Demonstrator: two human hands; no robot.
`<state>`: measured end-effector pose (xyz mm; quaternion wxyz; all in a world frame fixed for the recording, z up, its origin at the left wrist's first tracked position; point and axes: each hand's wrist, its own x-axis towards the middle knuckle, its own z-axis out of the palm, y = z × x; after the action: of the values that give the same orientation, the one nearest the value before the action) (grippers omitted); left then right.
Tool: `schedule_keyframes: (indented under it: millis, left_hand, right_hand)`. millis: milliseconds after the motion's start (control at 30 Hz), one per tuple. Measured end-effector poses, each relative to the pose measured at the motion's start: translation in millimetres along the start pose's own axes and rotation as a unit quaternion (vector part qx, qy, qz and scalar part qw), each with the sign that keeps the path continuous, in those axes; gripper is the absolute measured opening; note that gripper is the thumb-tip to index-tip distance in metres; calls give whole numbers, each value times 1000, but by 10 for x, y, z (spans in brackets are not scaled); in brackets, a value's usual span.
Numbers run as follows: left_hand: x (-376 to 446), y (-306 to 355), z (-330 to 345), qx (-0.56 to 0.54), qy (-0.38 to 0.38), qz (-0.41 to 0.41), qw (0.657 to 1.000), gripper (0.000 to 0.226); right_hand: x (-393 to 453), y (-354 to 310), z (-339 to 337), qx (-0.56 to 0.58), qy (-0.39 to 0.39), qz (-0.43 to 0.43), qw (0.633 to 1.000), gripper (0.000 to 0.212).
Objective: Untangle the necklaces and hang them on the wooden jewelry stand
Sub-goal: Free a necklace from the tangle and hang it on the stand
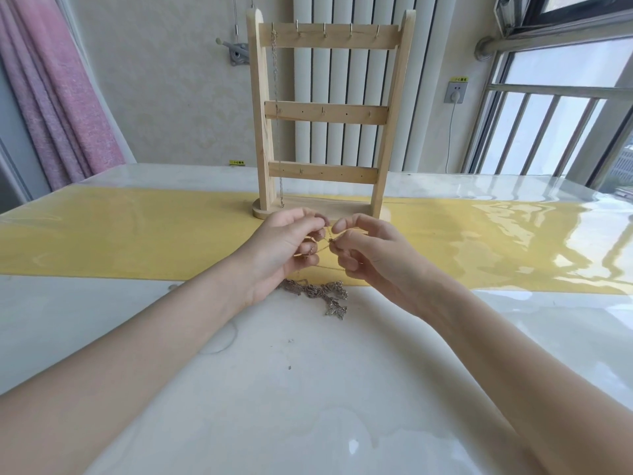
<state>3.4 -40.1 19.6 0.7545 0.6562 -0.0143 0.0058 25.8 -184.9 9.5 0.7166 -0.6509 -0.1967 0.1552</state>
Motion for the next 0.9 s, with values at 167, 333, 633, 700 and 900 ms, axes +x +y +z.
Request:
schedule_keyframes:
  millis: [167, 333, 633, 700, 900]
  left_hand:
    - [-5, -14, -27, 83, 27, 39, 995, 18]
    - [-33, -25, 14, 92, 32, 62, 993, 16]
    - [-30, -35, 1, 104, 45, 80, 990, 16]
    - [-26, -35, -9, 108, 48, 81, 990, 17]
    - [-32, -29, -38, 168, 61, 120, 977, 16]
  right_hand:
    - [1, 6, 6, -17, 21, -11, 1000, 17]
    - [-2, -23, -22, 44, 61, -14, 997, 17]
    - [-4, -22, -21, 57, 98, -32, 993, 16]
    - [-5, -29, -39, 69, 102, -32, 992, 16]
    - [-13, 7, -57, 24, 65, -15, 997, 12]
